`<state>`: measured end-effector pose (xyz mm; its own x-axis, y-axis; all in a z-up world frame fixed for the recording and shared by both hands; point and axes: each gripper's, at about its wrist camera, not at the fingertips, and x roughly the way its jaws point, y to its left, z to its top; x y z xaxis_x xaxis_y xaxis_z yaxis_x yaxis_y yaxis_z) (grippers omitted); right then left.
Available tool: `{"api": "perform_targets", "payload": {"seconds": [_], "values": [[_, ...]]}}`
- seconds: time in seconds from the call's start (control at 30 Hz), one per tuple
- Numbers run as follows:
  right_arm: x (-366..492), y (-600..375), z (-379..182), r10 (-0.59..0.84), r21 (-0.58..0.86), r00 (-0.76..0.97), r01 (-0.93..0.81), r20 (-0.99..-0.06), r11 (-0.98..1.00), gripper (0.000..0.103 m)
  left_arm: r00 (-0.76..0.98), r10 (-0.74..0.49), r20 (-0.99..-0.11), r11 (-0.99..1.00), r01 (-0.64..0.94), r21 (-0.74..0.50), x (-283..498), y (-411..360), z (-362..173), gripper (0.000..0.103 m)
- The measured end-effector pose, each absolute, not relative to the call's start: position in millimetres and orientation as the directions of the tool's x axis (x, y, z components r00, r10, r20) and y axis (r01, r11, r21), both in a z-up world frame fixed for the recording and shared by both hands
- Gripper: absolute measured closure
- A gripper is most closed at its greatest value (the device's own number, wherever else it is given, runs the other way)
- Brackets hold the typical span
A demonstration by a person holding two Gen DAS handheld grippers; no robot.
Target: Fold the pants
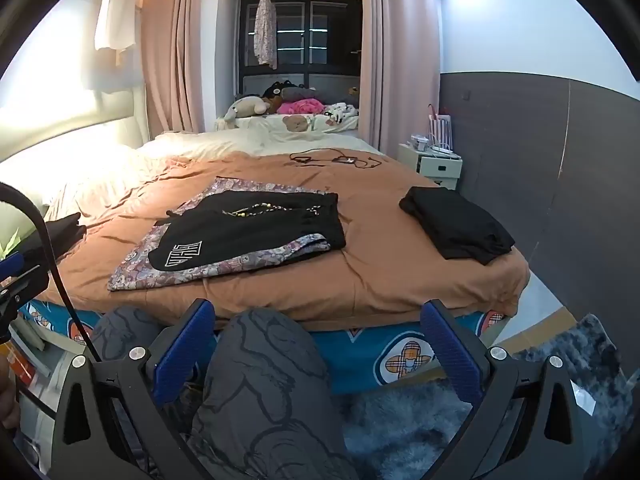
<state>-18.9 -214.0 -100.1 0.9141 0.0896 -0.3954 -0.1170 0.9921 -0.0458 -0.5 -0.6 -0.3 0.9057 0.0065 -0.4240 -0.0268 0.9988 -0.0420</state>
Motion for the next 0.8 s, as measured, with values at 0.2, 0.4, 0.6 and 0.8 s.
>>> {"api": "perform_targets", "payload": {"seconds": [0.2, 0.4, 0.6, 0.8], "values": [[-19.0, -214.2, -98.4, 0.09, -0.042, 0.912, -0.116, -0.4, 0.992, 0.0, 0.906, -0.009, -0.424, 0.998, -0.017, -0.056, -1.0, 0.3, 1.6, 0.0], [-19.0, -218.0, -95.9, 0.091, -0.039, 0.913, -0.116, -0.398, 0.992, 0.0, 0.906, -0.013, -0.424, 0.999, -0.005, -0.041, -2.1, -3.9, 0.0, 0.0], [-19.7, -218.0, -96.0, 0.096, -0.026, 0.911, -0.116, -0.4, 0.993, 0.0, 0.906, -0.018, -0.423, 0.999, 0.0, -0.043, -3.5, -4.9, 0.8, 0.0], [-20.2, -217.7, -96.5, 0.087, -0.036, 0.916, -0.11, -0.392, 0.993, 0.0, 0.908, -0.023, -0.418, 0.999, 0.002, -0.051, -3.6, -4.8, 0.4, 0.0]]}}
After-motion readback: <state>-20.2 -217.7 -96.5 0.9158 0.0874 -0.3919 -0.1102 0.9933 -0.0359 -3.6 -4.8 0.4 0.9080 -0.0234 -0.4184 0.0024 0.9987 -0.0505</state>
